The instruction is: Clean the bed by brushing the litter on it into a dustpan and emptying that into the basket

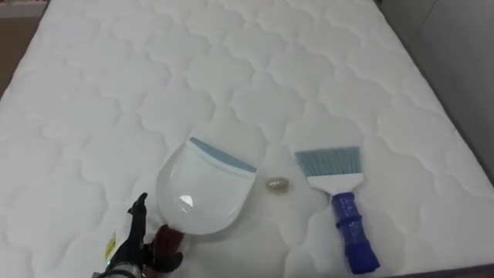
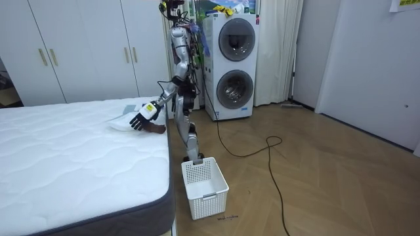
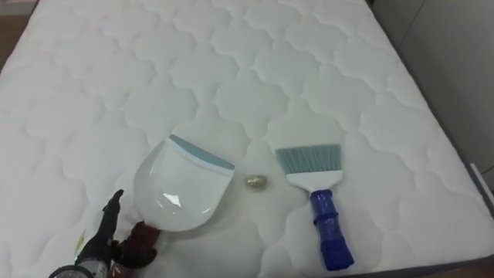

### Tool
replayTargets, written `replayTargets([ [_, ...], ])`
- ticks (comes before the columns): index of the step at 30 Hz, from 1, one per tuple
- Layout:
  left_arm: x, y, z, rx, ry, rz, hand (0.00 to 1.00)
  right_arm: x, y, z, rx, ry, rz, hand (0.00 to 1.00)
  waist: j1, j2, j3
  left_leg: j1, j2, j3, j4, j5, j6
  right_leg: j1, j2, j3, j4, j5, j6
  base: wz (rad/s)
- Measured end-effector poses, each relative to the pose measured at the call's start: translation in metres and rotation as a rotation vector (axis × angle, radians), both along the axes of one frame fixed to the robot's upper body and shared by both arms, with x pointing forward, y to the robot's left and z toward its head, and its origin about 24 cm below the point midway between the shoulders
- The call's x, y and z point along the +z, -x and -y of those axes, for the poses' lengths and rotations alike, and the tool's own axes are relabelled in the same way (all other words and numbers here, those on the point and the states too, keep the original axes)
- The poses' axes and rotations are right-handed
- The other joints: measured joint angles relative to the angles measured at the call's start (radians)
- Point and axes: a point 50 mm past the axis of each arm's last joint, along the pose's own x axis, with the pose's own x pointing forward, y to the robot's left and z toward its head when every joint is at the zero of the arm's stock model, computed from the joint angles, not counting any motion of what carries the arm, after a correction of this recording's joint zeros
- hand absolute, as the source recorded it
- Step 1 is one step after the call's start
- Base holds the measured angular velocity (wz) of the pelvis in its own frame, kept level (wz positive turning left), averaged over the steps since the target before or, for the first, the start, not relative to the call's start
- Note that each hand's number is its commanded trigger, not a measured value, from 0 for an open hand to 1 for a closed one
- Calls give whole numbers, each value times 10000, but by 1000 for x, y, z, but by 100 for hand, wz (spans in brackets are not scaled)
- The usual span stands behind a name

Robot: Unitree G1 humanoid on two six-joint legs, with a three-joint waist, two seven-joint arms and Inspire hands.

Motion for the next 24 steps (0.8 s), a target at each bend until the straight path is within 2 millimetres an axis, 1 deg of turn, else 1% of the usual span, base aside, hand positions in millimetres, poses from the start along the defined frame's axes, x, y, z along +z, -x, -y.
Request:
replayTargets([
  [2, -4, 3, 1, -14, 61, -249, 0, 0, -2, 0, 5, 24, 34, 0, -4, 23, 19, -66, 28, -24, 7, 1, 0, -99, -4, -160, 76, 3, -3, 0],
  [3, -6, 5, 3, -26, 74, -419, 0, 1, -3, 1, 7, 40, 46, 0, -2, 50, 42, -107, 60, -33, 8, 0, 0, -135, -8, -254, 73, 4, -4, 0],
  [5, -9, 7, 5, -6, 147, -558, 0, 1, -5, 1, 14, 58, 92, 0, -12, 92, 72, -204, 59, -45, 12, 0, 0, -219, -9, -291, 73, 3, -5, 0],
  [8, -8, 0, 7, -86, 210, -506, 0, 2, -11, 3, 79, 133, 186, 0, 8, 150, 132, -432, 61, -55, 67, 4, -3, -453, -10, -368, 111, 12, -19, 0],
  [9, -7, -4, 7, -111, 209, -519, 0, 3, -14, 3, 107, 162, 226, 0, -2, 170, 163, -544, 61, -87, 117, 5, -4, -534, -18, -485, 130, 15, -25, 4],
  [10, -7, -9, 6, -140, 199, -505, 0, 3, -16, 4, 131, 182, 178, 0, -9, 174, 172, -618, 61, -103, 126, 6, -6, -616, -17, -502, 157, 15, -25, 4],
  [13, -6, -15, 6, -196, 163, -507, 0, 4, -20, 3, 328, 209, 172, 0, -4, 154, 191, -704, 63, -105, 128, 9, -9, -736, -22, -590, 248, 15, -25, 0],
  [16, -7, -16, 7, -268, 145, -640, 0, 4, -21, 1, 531, 207, 165, 0, -11, 126, 208, -758, 74, -110, 128, 9, -6, -783, -53, -685, 241, 14, -24, 0],
  [24, -7, -20, 7, -338, 170, -739, 0, 4, -23, 1, 700, 242, 143, 0, -16, 123, 207, -847, 69, -175, 125, 11, 0, -835, -89, -841, 232, 10, -18, 2],
])
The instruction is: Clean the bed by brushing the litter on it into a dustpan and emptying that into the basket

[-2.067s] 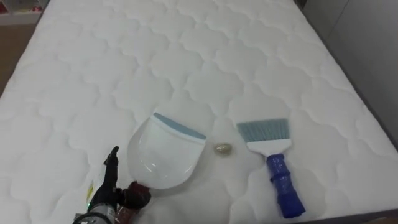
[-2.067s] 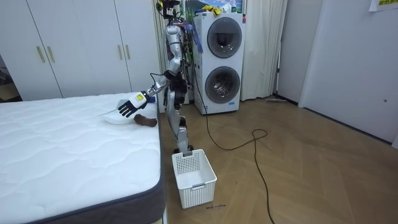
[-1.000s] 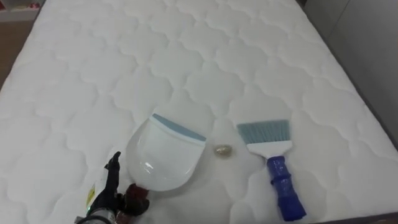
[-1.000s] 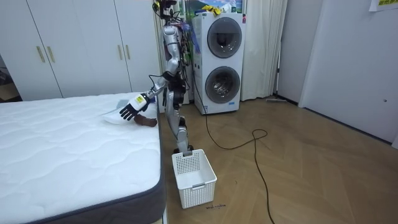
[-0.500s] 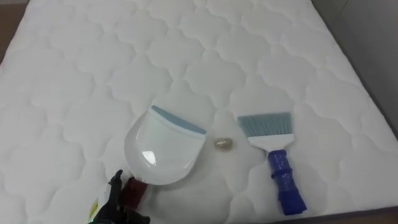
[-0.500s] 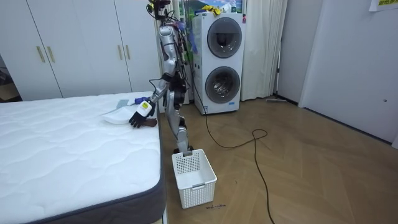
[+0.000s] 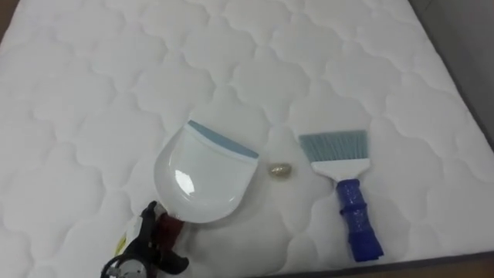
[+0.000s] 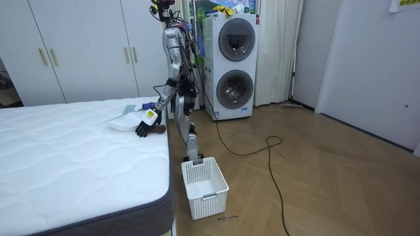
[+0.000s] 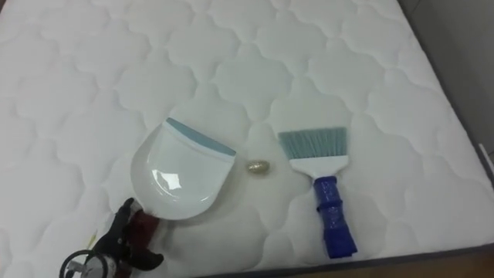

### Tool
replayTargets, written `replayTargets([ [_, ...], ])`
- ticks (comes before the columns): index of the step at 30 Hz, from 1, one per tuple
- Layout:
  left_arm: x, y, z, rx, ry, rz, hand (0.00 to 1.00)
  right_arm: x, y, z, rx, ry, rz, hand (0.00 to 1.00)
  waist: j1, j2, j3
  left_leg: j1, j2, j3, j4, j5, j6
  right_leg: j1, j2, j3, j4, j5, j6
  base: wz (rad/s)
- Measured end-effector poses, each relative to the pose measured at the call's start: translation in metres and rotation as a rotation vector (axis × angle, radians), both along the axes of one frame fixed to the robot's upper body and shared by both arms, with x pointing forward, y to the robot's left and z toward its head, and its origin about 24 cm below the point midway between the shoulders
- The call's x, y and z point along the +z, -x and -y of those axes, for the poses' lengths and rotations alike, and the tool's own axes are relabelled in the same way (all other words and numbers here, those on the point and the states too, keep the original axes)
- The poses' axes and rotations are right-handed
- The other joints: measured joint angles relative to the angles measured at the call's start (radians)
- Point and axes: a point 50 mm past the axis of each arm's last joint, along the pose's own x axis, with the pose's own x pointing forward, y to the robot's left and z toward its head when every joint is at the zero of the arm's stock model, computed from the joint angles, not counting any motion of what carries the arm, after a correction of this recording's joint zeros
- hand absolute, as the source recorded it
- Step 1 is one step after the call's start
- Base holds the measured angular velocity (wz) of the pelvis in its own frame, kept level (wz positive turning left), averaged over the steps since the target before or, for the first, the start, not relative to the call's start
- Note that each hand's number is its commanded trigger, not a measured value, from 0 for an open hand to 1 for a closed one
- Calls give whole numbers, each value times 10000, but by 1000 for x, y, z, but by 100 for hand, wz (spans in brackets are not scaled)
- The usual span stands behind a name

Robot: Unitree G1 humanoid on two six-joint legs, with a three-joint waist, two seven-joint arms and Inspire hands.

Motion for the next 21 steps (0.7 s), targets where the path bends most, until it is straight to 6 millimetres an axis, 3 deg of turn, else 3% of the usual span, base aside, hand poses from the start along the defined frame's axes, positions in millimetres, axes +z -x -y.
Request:
replayTargets([
  [2, 0, 0, 0, 6, -15, -42, 43, 0, 0, 0, -1, -1, 0, 0, 0, 1, 0, 1, 5, 10, -3, 0, 0, -1, 8, -5, -2, 0, 0, 0],
  [3, -1, -1, 0, 10, -26, -72, 58, 0, 0, 0, -1, 1, -1, 0, 1, 1, 0, 1, 3, 52, -1, 0, 0, -1, 13, -13, -2, 0, 0, 0],
  [4, -1, -1, 0, 7, -56, -97, 60, 0, 0, 0, -9, 11, -25, 0, -3, 3, -2, -10, 2, 52, 6, 0, -1, -8, 13, -32, 1, 0, 0, 0],
  [5, -1, -1, 0, -70, -134, -125, 93, 0, 1, 0, -23, 22, -36, 0, -5, 5, -2, -18, 2, 49, 15, 0, 0, -9, 12, -48, -1, 0, 0, 0],
  [6, -1, -2, -1, -201, -273, -149, 100, 0, 1, 0, -96, 51, -50, 0, -5, 6, -3, -32, 2, 39, 33, 0, 0, -8, 8, -85, 1, 0, 0, 5],
  [13, 5, -10, -13, 152, -1682, 267, 100, -1, 6, 1, -277, 116, -232, 0, -30, 34, -29, -52, -5, -49, 36, 4, 5, -1, -3, -97, -1, 0, 0, 1],
  [21, -4, 1, -20, 120, -2639, -714, 100, -2, 7, 1, -383, 143, -308, 0, -217, 30, -51, -43, 5, -4, 20, 6, 4, -5, 5, -103, 1, 0, -1, 0],
])
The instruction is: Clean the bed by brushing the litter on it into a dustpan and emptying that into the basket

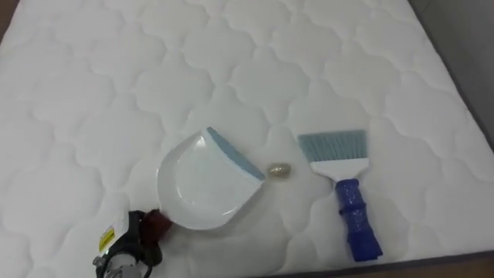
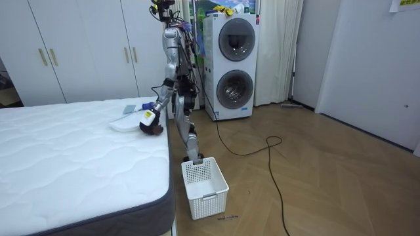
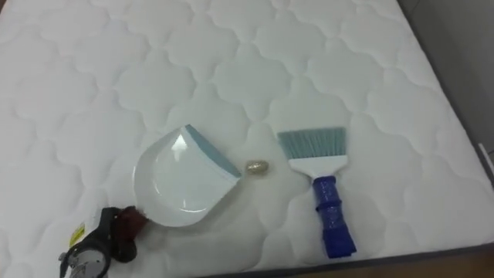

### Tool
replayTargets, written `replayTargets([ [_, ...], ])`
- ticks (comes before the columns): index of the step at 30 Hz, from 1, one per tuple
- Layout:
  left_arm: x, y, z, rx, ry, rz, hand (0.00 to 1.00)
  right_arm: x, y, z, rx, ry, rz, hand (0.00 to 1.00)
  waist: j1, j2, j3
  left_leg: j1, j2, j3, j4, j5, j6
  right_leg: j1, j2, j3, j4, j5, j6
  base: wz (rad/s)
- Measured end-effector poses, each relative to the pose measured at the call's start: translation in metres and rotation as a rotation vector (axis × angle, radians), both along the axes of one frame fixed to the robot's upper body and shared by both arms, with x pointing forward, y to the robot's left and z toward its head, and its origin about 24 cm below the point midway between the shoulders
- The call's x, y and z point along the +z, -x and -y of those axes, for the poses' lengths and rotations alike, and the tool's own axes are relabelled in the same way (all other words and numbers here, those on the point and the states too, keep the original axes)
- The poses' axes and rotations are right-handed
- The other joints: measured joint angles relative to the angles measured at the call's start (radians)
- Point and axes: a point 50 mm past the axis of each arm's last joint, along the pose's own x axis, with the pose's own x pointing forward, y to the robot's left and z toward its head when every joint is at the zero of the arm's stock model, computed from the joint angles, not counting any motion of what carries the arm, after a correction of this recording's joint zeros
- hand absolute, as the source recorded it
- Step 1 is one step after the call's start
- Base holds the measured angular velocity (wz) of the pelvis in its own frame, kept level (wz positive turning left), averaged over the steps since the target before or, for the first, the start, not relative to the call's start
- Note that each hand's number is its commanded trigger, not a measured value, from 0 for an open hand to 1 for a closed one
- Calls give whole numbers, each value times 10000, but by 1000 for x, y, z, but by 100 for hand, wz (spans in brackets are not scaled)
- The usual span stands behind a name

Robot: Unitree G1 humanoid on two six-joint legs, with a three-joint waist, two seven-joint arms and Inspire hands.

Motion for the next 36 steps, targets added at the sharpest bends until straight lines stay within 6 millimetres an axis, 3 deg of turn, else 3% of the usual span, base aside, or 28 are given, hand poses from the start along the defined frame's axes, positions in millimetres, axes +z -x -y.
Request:
replayTargets([
  [12, -4, 7, -1, 293, 5, -374, 100, -2, 4, -3, -679, -46, -91, 0, -37, -104, -63, 17, -9, 114, 55, 41, 48, 18, -49, 28, 11, 1, 0, 0],
  [23, -3, 6, -2, 692, 341, -119, 100, -3, 12, -1, -1177, 22, -56, 0, -34, -71, -55, 249, -10, 20, 13, 37, 44, 250, -20, 26, -8, 6, -8, 1],
  [25, -1, 7, -7, 774, 296, 41, 100, -2, 12, 1, -1614, -46, 104, 0, 12, -23, -25, 451, -9, 52, -90, 37, 44, 379, -18, 41, -14, 3, -5, -5],
  [36, 8, 13, -21, 898, -355, 1192, 100, 6, 4, 20, -4861, 165, 1363, 0, 4, 172, -71, 847, -11, 201, -148, 36, 46, 659, -18, 211, 15, -2, 2, -5],
])
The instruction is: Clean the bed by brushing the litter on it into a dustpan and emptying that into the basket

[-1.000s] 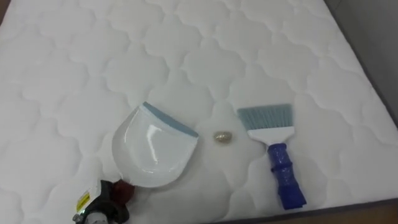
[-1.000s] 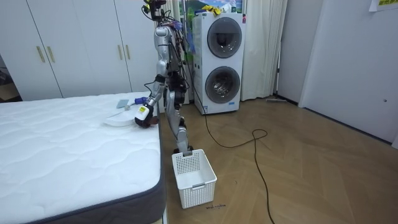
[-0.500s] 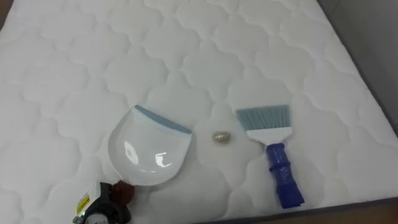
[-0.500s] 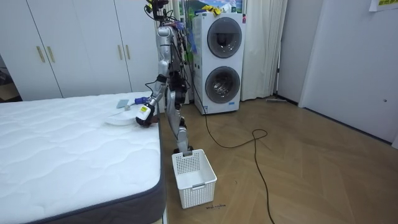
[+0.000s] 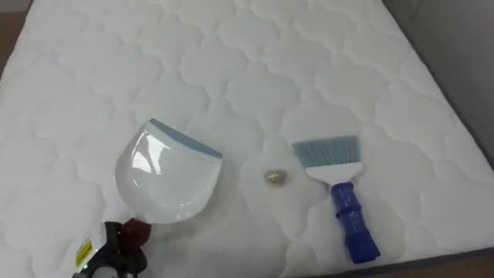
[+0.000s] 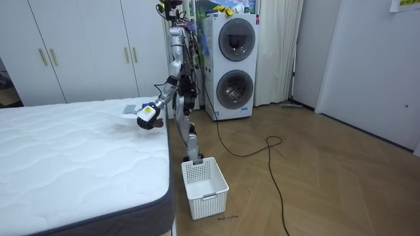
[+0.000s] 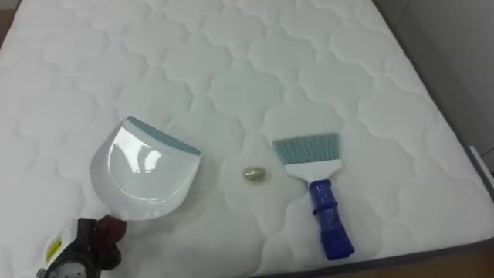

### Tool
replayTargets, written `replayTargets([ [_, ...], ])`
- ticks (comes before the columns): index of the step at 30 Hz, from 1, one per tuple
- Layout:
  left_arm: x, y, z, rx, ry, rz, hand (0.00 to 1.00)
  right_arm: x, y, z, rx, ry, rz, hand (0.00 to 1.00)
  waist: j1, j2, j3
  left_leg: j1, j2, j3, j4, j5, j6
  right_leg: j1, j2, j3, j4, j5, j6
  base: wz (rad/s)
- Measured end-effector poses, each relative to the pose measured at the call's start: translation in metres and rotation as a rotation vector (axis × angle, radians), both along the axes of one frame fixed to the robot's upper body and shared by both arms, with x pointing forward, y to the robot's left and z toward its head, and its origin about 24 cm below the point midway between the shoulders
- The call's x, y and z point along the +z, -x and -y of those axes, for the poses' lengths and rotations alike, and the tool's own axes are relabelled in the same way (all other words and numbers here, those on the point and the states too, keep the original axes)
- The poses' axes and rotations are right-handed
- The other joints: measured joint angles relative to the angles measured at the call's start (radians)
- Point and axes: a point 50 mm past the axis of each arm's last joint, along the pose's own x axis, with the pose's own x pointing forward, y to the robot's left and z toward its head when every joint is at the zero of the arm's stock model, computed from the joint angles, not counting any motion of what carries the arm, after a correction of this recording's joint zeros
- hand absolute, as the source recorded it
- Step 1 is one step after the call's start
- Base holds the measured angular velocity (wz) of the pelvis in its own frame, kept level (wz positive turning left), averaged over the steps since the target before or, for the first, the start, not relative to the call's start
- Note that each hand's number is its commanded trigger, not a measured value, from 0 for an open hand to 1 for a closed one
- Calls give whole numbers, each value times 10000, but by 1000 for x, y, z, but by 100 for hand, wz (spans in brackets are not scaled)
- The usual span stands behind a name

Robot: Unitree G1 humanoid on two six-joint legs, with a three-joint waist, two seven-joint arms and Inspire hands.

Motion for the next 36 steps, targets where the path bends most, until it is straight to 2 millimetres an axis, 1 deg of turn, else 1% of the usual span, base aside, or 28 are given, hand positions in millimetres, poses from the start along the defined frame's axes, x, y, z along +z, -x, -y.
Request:
replayTargets([
  [2, 0, 1, 0, -20, 34, 96, 100, 3, -4, 5, -360, 225, 249, 0, 36, 13, -4, 61, -8, -5, -2, -1, 1, 79, -3, 1, -5, -2, 3, 0],
  [4, -1, 5, 1, -64, 121, 139, 100, 9, -17, 11, -744, 565, 940, 0, 6, 21, -6, 35, -14, 22, 30, 1, 4, 54, -9, 17, -14, -8, 6, -4],
  [6, -2, 8, 3, -137, 169, 72, 100, 14, -25, 16, -929, 902, 1400, 0, -25, 19, -6, 31, -20, 28, 39, 3, 5, 36, -12, 41, 5, -18, 4, -2],
  [7, -4, 10, 3, -127, 160, -25, 100, 18, -34, 18, -1054, 1061, 1671, 0, -14, 19, -7, 4, -22, 40, 29, 10, 2, -17, -12, 68, 12, -22, 3, -5],
  [10, -5, 13, 2, -121, 165, -131, 100, 25, -47, 23, -1213, 1496, 2091, 0, -29, 11, -13, -106, -6, 128, 34, 18, 2, -252, -3, 161, 54, -22, 2, -10],
  [12, -4, 12, 2, -257, 191, -229, 100, 36, -66, 29, -1339, 1972, 2635, 0, 101, 22, -20, -375, 8, 270, 62, 23, 12, -576, -8, 292, 223, -20, -3, -18],
  [13, -4, 11, 1, -455, 178, -330, 100, 42, -74, 31, -1405, 2243, 2936, 0, 96, 22, -19, -495, 7, 282, 106, 24, 13, -694, -21, 283, 277, -18, -5, 0],
  [15, -5, 11, 1, -643, 305, -578, 100, 49, -83, 35, -1556, 2705, 3253, 0, 86, 8, -15, -524, 8, 297, 109, 24, 14, -780, -35, 290, 380, -19, -3, 0],
  [16, -5, 10, 0, -765, 359, -664, 100, 56, -91, 37, -1626, 2990, 3643, 0, 84, -2, -6, -630, 10, 307, 140, 24, 15, -875, -45, 292, 388, -19, -3, 0],
  [17, -4, 8, 0, -843, 386, -694, 100, 59, -96, 37, -1619, 3137, 3860, 0, 92, -15, 0, -705, 9, 309, 179, 24, 16, -958, -49, 312, 413, -19, -3, -5],
  [18, -3, 4, -2, -1012, 395, -790, 100, 66, -104, 37, -1413, 3485, 4208, 0, 119, -42, 25, -805, 21, 360, 214, 25, 18, -1124, -50, 413, 538, -19, -3, -6],
  [21, -4, 0, -4, -1287, 566, -1207, 100, 82, -121, 36, -1294, 4102, 5096, 0, 169, -44, 36, -981, 14, 427, 332, 24, 22, -1248, -80, 381, 557, -19, -2, -4],
  [23, -3, -4, -3, -1386, 689, -1418, 100, 90, -128, 35, -1471, 4341, 5471, 0, 160, -49, 54, -1080, 18, 461, 362, 22, 30, -1340, -86, 367, 572, -18, -1, 2],
  [24, -3, -6, -3, -1461, 786, -1500, 100, 96, -133, 35, -1575, 4505, 5783, 0, 166, -40, 56, -1177, 18, 464, 369, 32, 47, -1438, -93, 362, 619, -19, 0, 0],
  [25, -2, -9, -3, -1546, 856, -1560, 100, 104, -139, 35, -1674, 4690, 6128, 0, 179, -16, 77, -1289, 16, 464, 379, 48, 73, -1605, -107, 363, 735, -20, 1, 0],
  [26, -2, -10, -3, -1583, 893, -1588, 100, 108, -141, 35, -1722, 4795, 6295, 0, 180, -6, 80, -1377, 13, 469, 393, 61, 92, -1700, -117, 364, 779, -20, 1, 0],
  [28, -1, -13, -2, -1674, 1026, -1685, 100, 120, -150, 36, -1451, 5622, 6759, 0, 225, 53, 119, -1656, 15, 525, 529, 70, 104, -1995, -134, 427, 908, -20, 1, -3],
  [29, -1, -13, -2, -1686, 1054, -1707, 100, 123, -152, 35, -1396, 5772, 6893, 0, 234, 62, 126, -1711, 16, 538, 539, 76, 115, -2067, -136, 457, 940, -19, 0, -7],
  [31, -1, -16, -1, -1668, 1315, -1849, 100, 131, -159, 33, -1121, 6379, 7186, 0, 252, 120, 167, -1818, 15, 568, 577, 87, 131, -2255, -155, 512, 1085, -20, 1, -5],
  [32, -1, -17, -1, -1682, 1344, -1861, 100, 133, -161, 32, -1071, 6504, 7262, 0, 252, 133, 167, -1867, 15, 568, 591, 87, 131, -2305, -157, 512, 1103, -20, 1, -6],
  [33, 1, -19, -1, -1711, 1369, -1845, 100, 137, -165, 31, -972, 6751, 7415, 0, 250, 165, 184, -1974, 13, 582, 631, 90, 137, -2415, -170, 514, 1149, -20, 1, -3],
  [36, 2, -24, -1, -1797, 1468, -1927, 100, 143, -171, 27, -1017, 6963, 7689, 0, 283, 170, 188, -2124, 9, 604, 664, 107, 161, -2606, -253, 520, 1253, -21, 2, -1],
])
